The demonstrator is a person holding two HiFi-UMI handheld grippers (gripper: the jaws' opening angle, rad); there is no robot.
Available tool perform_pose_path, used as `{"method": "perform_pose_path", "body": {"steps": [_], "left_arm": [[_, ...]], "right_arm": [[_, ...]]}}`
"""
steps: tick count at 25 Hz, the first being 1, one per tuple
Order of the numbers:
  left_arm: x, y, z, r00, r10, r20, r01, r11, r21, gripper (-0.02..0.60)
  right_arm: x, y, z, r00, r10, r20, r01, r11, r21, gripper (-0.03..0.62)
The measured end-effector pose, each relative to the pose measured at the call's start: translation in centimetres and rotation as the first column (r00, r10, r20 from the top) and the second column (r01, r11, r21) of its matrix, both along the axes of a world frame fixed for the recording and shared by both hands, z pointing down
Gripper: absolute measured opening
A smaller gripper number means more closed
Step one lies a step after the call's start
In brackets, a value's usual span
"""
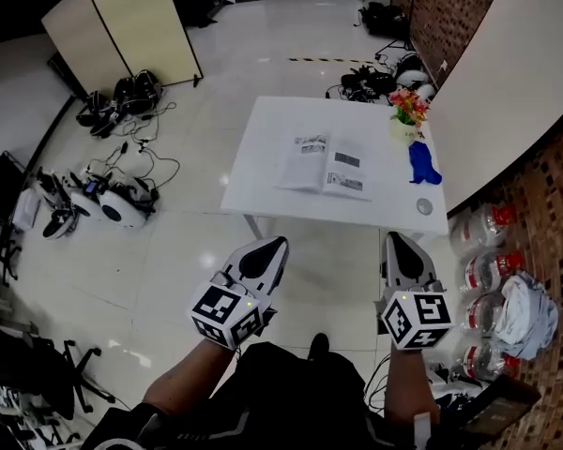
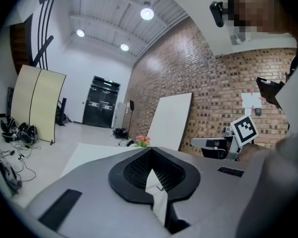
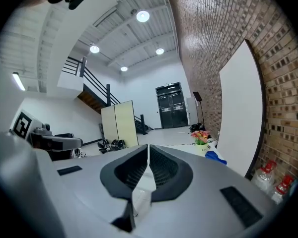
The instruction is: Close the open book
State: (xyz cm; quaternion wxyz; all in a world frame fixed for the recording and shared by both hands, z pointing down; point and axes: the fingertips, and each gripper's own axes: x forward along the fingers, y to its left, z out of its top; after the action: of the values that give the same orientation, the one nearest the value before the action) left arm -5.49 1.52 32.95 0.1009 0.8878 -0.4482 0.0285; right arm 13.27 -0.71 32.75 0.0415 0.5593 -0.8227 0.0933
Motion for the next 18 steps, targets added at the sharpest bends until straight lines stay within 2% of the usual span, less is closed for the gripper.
{"method": "perform_pose_path", "body": {"steps": [4, 6, 12, 18], "left_arm": [[-0.7, -5.4, 0.0, 0.998, -0.064, 0.006, 0.065, 0.998, -0.025, -0.006], [-1.0, -7.6, 0.4, 0.998, -0.064, 0.025, 0.065, 0.997, -0.04, -0.006], [-2.0, -15.6, 2.0, 0.999, -0.023, 0.042, 0.025, 0.999, -0.045, -0.006], [-3.2, -24.5, 2.9, 0.994, 0.1, 0.038, -0.099, 0.994, -0.042, -0.006]], "right_arm": [[1.3, -5.3, 1.1, 1.0, 0.014, 0.009, -0.013, 0.999, -0.04, 0.005], [1.1, -7.5, 1.6, 1.0, 0.008, 0.018, -0.007, 0.999, -0.052, 0.004], [-0.6, -15.5, 3.0, 1.0, -0.012, -0.001, 0.012, 0.996, -0.083, 0.004], [-2.4, -23.2, 4.7, 0.999, 0.037, 0.011, -0.035, 0.989, -0.144, 0.005]]}}
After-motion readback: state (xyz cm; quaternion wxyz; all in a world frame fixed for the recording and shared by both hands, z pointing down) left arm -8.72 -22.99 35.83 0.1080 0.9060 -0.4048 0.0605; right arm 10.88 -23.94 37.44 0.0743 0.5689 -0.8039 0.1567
